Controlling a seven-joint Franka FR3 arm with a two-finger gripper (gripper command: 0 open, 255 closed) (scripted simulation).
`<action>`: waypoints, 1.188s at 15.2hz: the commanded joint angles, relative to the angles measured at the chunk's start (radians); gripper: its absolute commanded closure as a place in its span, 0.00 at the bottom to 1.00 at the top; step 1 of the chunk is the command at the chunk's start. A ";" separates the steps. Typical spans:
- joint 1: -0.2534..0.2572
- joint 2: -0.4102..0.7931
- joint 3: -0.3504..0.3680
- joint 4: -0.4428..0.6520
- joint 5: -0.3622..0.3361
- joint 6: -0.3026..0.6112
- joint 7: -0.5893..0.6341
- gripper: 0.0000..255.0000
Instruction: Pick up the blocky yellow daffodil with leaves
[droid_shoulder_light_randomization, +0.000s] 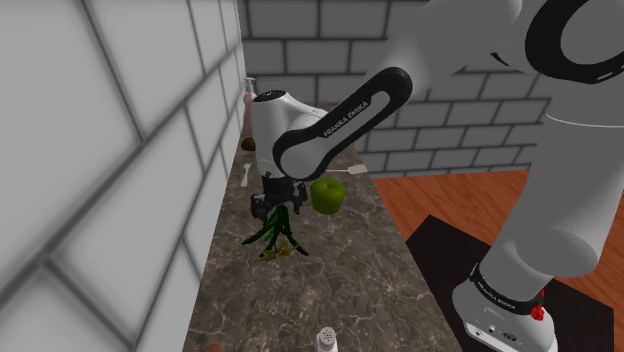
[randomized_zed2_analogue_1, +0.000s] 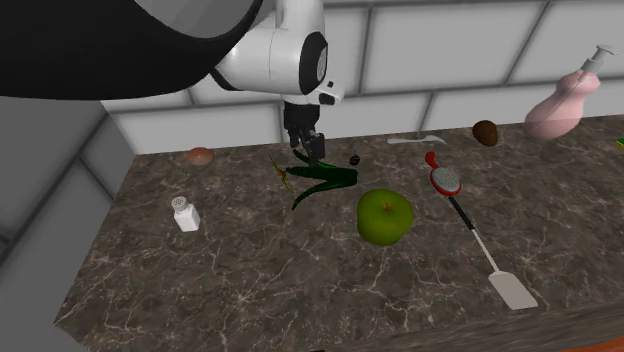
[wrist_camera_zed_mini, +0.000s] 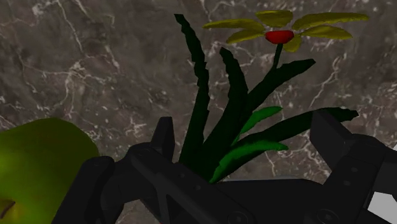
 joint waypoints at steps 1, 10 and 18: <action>0.003 0.019 -0.003 -0.006 -0.011 0.024 0.009 0.00; 0.010 0.062 -0.013 -0.020 -0.038 0.076 0.027 1.00; 0.009 0.053 -0.011 -0.017 -0.033 0.065 0.024 1.00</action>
